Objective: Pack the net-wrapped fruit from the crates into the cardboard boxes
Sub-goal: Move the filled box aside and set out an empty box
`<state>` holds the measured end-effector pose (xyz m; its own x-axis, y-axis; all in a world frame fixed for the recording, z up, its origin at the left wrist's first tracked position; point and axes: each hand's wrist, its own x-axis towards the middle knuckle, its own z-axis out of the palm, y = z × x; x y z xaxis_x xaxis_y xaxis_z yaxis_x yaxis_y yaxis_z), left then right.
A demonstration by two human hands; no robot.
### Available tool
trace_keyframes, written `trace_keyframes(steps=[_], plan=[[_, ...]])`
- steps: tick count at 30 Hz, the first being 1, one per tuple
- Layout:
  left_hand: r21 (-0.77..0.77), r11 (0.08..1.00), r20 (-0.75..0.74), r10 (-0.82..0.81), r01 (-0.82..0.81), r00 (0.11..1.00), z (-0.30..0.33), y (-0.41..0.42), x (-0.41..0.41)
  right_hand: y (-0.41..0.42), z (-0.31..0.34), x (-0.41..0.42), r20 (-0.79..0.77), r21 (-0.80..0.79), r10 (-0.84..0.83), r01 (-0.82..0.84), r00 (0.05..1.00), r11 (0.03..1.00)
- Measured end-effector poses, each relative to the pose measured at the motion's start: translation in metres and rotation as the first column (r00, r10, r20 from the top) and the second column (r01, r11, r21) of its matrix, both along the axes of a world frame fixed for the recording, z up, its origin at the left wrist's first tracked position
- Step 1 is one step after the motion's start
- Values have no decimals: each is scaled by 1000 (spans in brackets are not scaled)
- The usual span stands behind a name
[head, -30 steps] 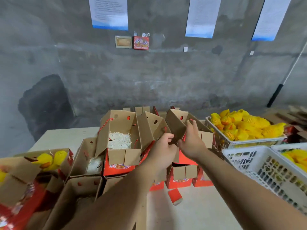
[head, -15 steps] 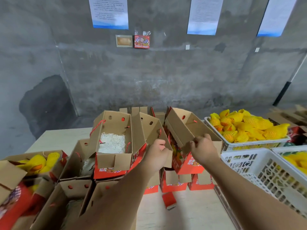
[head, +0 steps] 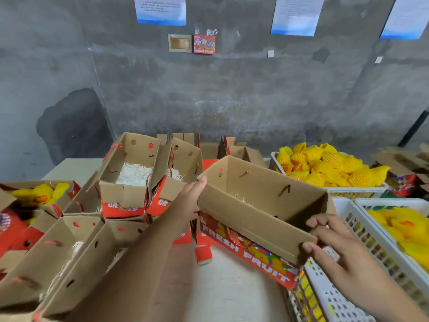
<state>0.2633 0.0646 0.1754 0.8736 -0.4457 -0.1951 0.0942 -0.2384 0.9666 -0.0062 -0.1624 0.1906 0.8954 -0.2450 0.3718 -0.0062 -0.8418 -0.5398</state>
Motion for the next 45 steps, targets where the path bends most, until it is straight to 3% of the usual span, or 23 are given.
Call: trace_keyframes(steps=[4,7,11,13,15,18,21,23,24,26,27,29,32,36,40,41,43,45], plan=[[1,998,-40,57,-57,998,-52,33,-58,-8,-25,-24,-147,197,160,-129,976,972],[-62,966,-123,244,-253,962,-104,63,-100,0,-58,-22,-262,322,270,-180,927,929],[65,888,-201,459,-455,866,-168,101,-140,37,-123,-6,-439,180,189,-121,878,976],[150,918,-286,397,-368,872,-193,113,-154,60,-153,-4,-522,107,141,-99,841,989],[166,939,-404,345,-303,847,-210,117,-166,81,-185,-5,-553,143,115,-42,825,989],[192,906,-433,423,-378,796,-220,123,-170,91,-205,-11,-586,27,-59,92,808,995],[362,804,-376,590,-473,715,-219,129,-165,89,-209,-19,-588,28,-43,73,808,997],[515,701,-175,650,-494,740,-213,131,-163,90,-212,-22,-525,90,-19,78,851,993],[510,699,-47,604,-501,795,-209,132,-161,93,-212,-24,-473,119,-36,105,880,987],[413,829,107,366,-376,924,-207,133,-151,101,-215,-27,-362,117,-158,213,919,970],[367,895,89,238,-254,967,-205,132,-146,104,-215,-27,-331,111,-214,263,919,958],[329,939,0,105,-100,994,-203,132,-137,104,-214,-25,-330,108,-250,299,910,948],[378,923,-29,87,-69,996,-201,134,-137,98,-210,-25,-347,181,-213,288,913,940],[385,920,-16,81,-69,997,-210,147,-143,104,-212,-37,-209,114,-286,313,935,943],[359,933,-65,60,-33,996,-213,142,-158,103,-219,-46,-307,165,-263,323,915,932],[404,913,-27,63,-47,998,-210,140,-159,101,-219,-47,-323,178,-254,322,912,930],[578,804,189,37,-142,981,-199,135,-158,97,-217,-50,-325,207,-230,307,917,929],[552,792,446,-14,-262,895,-181,121,-161,93,-212,-54,-293,258,-213,291,932,921]])
